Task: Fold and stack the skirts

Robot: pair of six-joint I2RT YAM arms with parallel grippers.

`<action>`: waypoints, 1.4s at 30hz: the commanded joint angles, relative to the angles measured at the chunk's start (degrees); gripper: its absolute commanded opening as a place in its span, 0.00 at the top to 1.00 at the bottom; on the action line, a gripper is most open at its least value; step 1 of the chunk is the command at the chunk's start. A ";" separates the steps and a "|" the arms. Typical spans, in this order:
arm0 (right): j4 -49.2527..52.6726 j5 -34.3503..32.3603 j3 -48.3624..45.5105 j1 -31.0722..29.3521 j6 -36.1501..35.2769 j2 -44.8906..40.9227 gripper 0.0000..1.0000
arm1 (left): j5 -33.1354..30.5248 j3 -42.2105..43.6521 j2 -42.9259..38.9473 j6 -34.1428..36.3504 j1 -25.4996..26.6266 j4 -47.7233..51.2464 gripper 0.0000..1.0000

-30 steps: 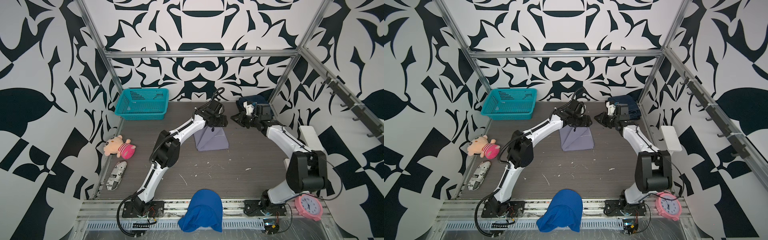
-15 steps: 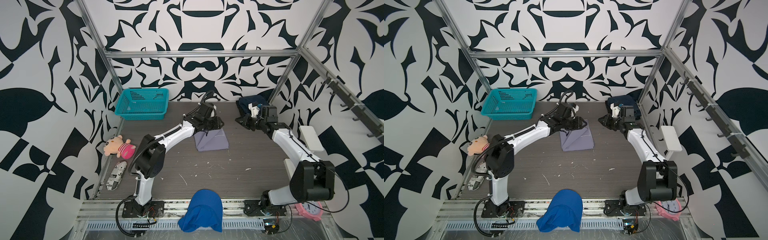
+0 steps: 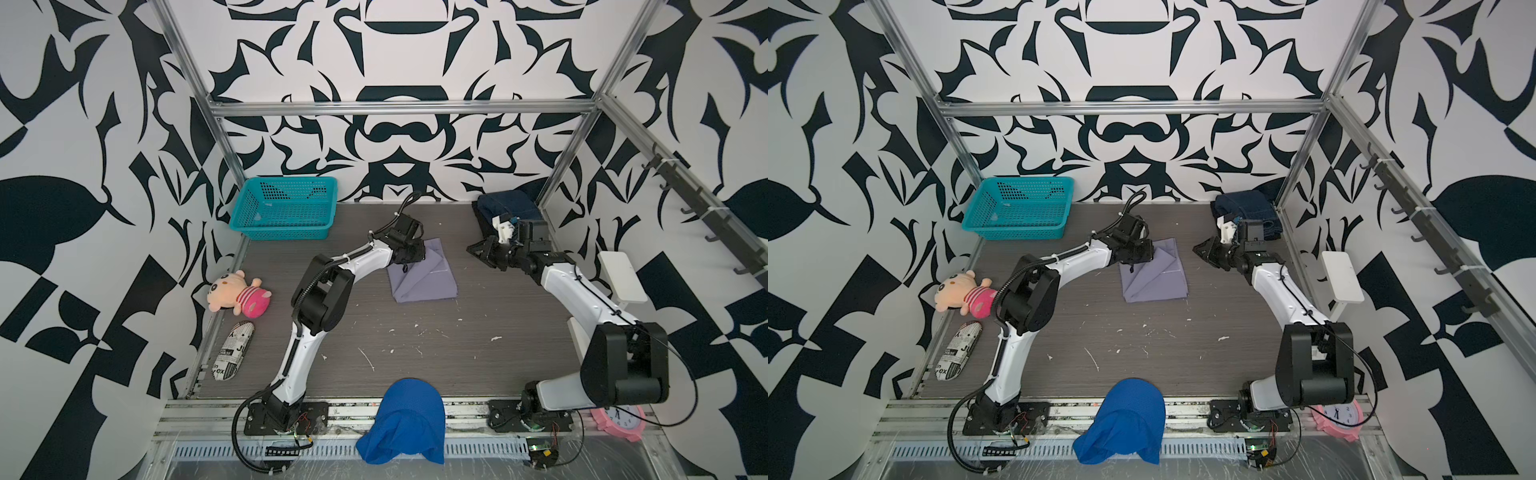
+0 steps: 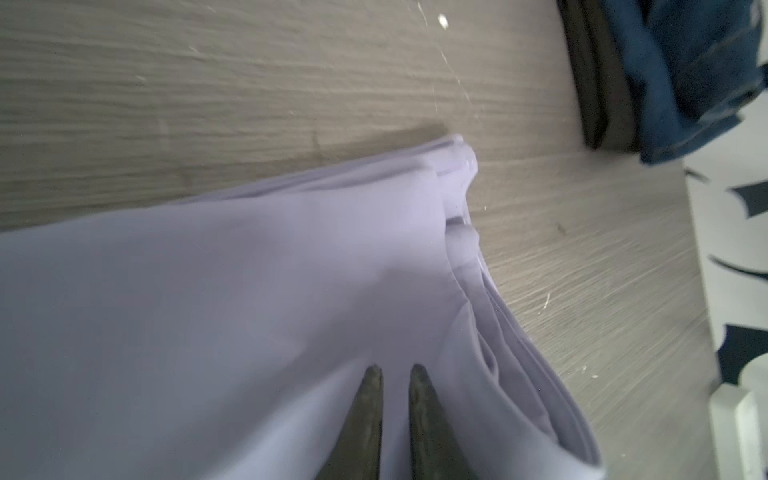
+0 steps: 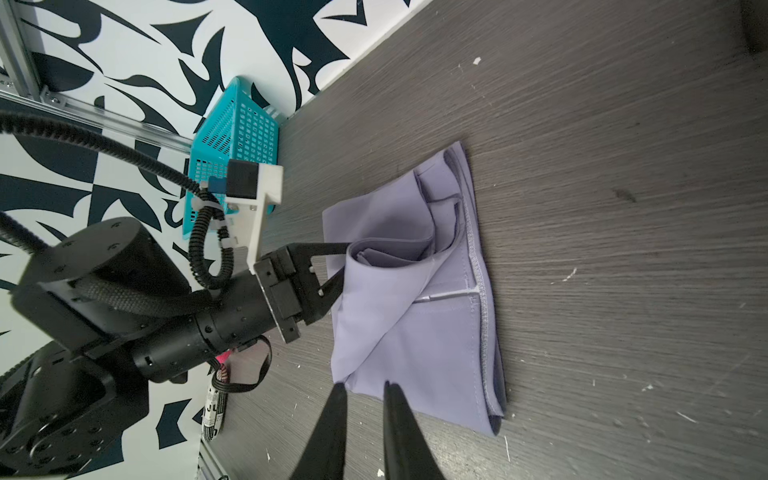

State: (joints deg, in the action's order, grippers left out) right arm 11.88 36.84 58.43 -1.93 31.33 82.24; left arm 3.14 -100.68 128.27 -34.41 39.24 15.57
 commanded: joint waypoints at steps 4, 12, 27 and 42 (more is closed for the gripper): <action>-1.88 0.25 0.21 -0.26 0.13 -1.29 0.79 | 1.02 4.08 -4.40 -2.24 3.43 -3.44 0.85; -1.50 1.89 0.98 -0.56 1.00 -1.75 0.79 | 1.83 15.28 -5.14 -6.85 6.78 -11.07 0.87; -6.39 -4.38 -1.59 -13.37 2.36 9.53 0.89 | 7.62 17.97 -18.86 2.44 -2.60 -13.19 0.79; -21.02 -8.18 -3.54 -18.49 10.50 24.25 0.92 | 8.89 -10.33 7.92 16.04 -9.47 5.26 0.81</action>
State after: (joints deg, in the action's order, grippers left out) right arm -6.20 29.71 56.07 -19.73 40.42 107.48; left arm 10.83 -109.30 135.04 -20.03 29.91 17.21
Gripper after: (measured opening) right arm 0.086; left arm 0.190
